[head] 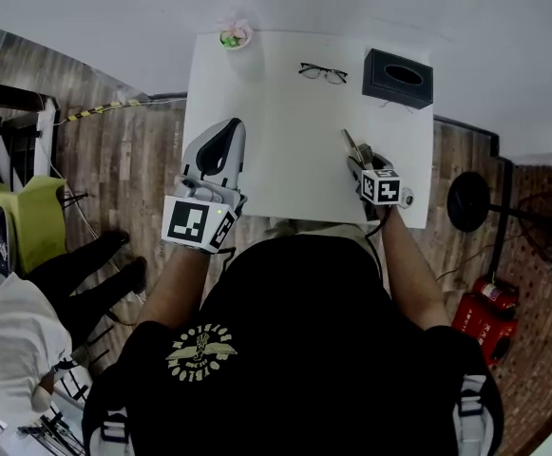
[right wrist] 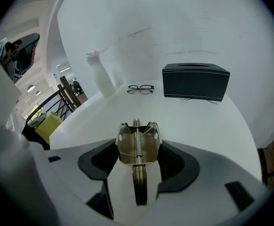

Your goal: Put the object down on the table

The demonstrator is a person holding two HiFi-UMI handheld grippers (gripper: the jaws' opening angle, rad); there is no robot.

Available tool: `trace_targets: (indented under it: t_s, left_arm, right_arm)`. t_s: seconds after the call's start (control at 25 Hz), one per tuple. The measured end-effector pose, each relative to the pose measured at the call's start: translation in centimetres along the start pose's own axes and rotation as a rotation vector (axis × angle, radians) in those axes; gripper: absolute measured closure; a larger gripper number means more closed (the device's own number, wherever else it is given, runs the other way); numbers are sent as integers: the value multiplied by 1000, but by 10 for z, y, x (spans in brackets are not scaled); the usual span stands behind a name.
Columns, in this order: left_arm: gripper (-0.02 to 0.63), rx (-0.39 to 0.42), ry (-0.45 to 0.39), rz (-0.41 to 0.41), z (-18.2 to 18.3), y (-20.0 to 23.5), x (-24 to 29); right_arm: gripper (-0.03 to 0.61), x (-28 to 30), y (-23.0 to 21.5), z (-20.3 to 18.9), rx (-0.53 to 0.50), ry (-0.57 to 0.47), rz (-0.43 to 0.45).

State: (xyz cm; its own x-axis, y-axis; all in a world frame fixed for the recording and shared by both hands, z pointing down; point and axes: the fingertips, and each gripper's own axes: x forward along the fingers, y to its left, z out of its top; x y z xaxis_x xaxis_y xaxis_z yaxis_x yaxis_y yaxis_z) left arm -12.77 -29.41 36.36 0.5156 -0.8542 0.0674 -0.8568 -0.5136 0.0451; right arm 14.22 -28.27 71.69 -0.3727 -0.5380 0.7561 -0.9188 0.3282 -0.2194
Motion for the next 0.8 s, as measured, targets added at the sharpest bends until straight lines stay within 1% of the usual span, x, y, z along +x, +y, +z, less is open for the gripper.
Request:
trace_targets:
  t_s: [0.2,0.32,0.52,0.68,0.76,0.8]
  left_arm:
    - [607,-8,-12,-20,3,-3,-1]
    - [607,-10,-21,-31,6,-4,0]
    - [607,-13,-35,-50,8,-6,4]
    - [607,-17,-48,-61,11,-6,5]
    - [606,-20,-53,-64,13,-6,4]
    - [607,-22,-56,-65,13,-6,3]
  right_arm:
    - [321,-14,-12,2,9,-10,-42]
    - [321,-25,-19,4,28,-34,-68]
    - [326,-37,-22,13,-20,-72,-110]
    - [438,-52,-16,30,-54,-143,-136]
    - [490,-61,-12,38,-82,-170,-165]
    - [534,-65,-11,42,-97,-178,-188]
